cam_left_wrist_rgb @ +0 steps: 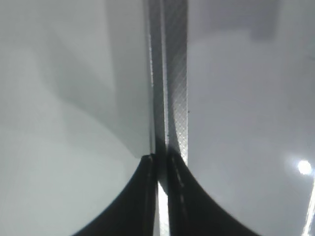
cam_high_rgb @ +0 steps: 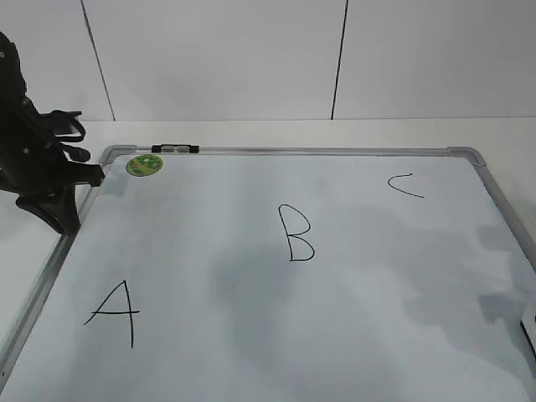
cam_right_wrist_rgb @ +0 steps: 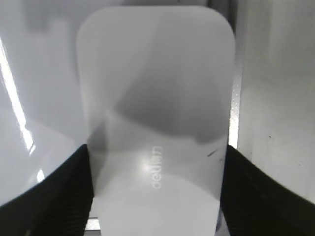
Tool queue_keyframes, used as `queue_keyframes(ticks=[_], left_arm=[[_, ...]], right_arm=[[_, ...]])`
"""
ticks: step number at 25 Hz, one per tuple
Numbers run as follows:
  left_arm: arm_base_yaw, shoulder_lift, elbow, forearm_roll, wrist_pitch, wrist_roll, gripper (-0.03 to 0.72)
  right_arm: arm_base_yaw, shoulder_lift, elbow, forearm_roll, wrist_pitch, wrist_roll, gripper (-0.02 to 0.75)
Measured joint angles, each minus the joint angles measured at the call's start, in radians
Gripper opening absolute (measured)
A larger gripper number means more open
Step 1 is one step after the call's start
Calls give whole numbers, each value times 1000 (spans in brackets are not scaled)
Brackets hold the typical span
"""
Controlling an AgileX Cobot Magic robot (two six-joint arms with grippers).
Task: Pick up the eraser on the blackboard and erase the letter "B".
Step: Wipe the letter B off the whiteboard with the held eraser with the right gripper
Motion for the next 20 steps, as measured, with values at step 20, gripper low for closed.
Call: queue_keyframes(ticks=[20], left_arm=[[0, 0, 0, -6, 2, 0, 20]], right_arm=[[0, 7, -163, -2, 132, 7, 534]])
